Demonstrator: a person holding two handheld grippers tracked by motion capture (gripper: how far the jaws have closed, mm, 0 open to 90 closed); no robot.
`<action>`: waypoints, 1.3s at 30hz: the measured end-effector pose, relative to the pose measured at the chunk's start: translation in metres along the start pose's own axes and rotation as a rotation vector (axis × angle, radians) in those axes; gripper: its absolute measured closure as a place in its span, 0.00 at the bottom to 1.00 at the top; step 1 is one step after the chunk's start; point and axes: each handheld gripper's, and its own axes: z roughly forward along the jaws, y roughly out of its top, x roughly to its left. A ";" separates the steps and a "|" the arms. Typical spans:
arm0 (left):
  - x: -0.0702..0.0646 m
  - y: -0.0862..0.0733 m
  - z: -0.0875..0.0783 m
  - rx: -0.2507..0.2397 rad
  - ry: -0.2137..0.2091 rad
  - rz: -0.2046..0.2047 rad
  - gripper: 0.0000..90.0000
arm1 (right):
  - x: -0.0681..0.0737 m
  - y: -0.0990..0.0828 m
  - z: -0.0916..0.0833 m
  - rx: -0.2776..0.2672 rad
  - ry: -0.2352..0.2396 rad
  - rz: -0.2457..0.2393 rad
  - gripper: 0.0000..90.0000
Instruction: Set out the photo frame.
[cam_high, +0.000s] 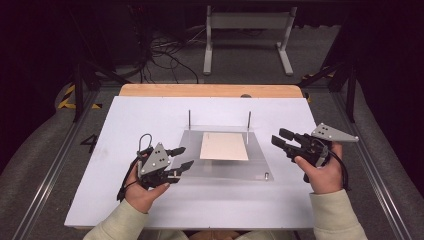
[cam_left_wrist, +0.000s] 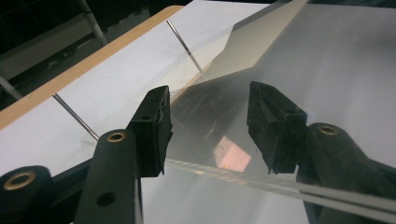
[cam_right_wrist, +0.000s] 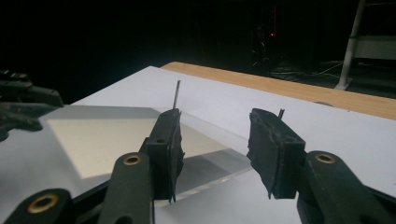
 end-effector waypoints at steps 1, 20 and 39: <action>0.000 0.000 0.000 0.000 0.000 0.000 0.55 | 0.003 0.000 -0.004 0.007 0.001 -0.014 0.58; 0.001 0.001 -0.003 0.019 0.016 0.002 0.55 | 0.032 -0.016 -0.037 0.064 0.071 -0.196 0.47; 0.000 0.000 -0.003 0.018 0.017 0.001 0.55 | 0.060 -0.032 0.001 0.076 0.107 -0.412 0.27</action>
